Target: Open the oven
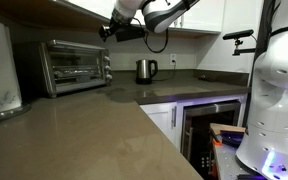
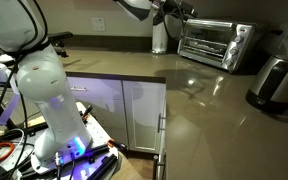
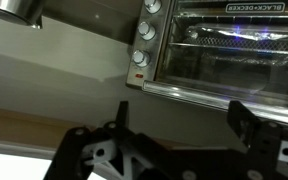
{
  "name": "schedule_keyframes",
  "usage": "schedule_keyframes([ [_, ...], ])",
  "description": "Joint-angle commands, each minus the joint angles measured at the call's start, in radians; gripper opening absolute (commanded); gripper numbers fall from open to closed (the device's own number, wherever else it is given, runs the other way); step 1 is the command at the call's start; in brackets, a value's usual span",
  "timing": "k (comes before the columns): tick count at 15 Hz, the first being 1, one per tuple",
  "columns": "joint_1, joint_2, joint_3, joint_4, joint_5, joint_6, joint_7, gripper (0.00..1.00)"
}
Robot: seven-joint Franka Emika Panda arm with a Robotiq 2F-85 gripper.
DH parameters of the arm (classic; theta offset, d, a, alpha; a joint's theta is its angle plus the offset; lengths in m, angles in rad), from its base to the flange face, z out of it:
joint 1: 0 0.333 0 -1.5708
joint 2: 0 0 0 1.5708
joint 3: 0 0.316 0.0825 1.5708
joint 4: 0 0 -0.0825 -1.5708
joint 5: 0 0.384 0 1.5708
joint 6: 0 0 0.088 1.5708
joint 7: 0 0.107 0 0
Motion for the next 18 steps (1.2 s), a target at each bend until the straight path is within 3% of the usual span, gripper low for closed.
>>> schedule_keyframes([
  [1,-0.006,0.023,0.007,0.047,-0.151,0.035,0.104,1.00],
  [4,-0.004,0.047,0.007,0.099,-0.309,0.065,0.224,0.99],
  [5,-0.004,0.057,0.004,0.118,-0.352,0.078,0.264,0.86],
  [6,-0.004,0.070,0.003,0.135,-0.388,0.082,0.298,0.82],
  [8,-0.003,0.095,0.000,0.164,-0.450,0.087,0.366,0.64],
  [15,-0.001,0.210,0.001,0.243,-0.582,0.072,0.539,0.18],
  [17,-0.002,0.240,0.001,0.264,-0.612,0.066,0.563,0.06],
  [18,-0.003,0.253,0.000,0.276,-0.622,0.067,0.570,0.05],
])
